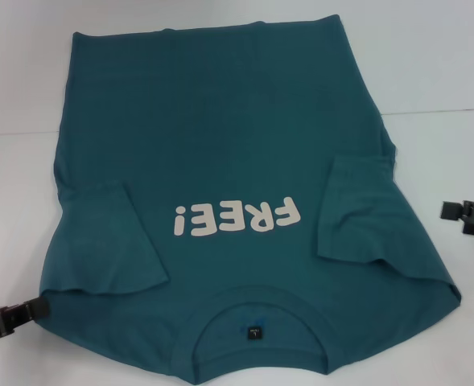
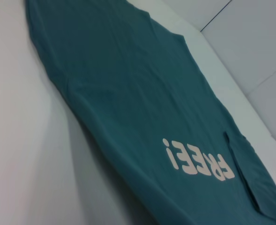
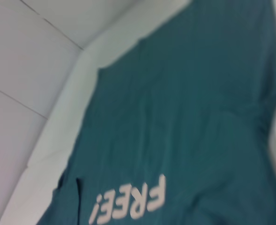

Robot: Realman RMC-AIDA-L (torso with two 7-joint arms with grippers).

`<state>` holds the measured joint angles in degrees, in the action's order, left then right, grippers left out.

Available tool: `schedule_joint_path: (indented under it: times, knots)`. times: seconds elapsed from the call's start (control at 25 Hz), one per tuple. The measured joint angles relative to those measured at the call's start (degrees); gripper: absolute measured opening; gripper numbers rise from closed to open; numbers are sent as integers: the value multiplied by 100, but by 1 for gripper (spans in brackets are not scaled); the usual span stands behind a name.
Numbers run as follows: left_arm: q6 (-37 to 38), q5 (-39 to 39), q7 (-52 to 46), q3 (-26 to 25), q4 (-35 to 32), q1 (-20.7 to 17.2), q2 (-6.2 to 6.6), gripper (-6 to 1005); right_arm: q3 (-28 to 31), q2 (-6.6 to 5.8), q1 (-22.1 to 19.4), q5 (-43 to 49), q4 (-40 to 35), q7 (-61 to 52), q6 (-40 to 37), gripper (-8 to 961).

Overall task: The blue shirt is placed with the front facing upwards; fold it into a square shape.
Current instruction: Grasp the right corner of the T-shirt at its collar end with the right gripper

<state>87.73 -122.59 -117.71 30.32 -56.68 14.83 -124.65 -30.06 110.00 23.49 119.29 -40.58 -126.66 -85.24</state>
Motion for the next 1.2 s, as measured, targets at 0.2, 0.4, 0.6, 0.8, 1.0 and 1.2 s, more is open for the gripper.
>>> schedule_joint_path:
  times: [0.2, 0.4, 0.6, 0.8, 1.0, 1.2]
  knots:
    - [-22, 131, 7, 3, 40, 30, 2, 27, -25, -443, 222, 752, -23, -925, -531, 924]
    - [-37, 157, 28, 39, 72, 118, 3, 27, -23, -732, 472, 1537, -29, -1475, -952, 919]
    - [-60, 244, 223, 41, 250, 162, 21, 27, -9, -804, 623, 2068, -37, -1570, -1081, 914]
    - [-130, 280, 372, 48, 347, 234, 33, 27, -27, -719, 650, 2210, -35, -1380, -832, 909]
    - [-152, 320, 437, 70, 441, 308, 39, 27, -39, -584, 643, 2408, 25, -1280, -481, 904]
    - [-211, 366, 508, 71, 481, 314, 42, 26, -39, -430, 642, 2438, 28, -1233, -315, 898]
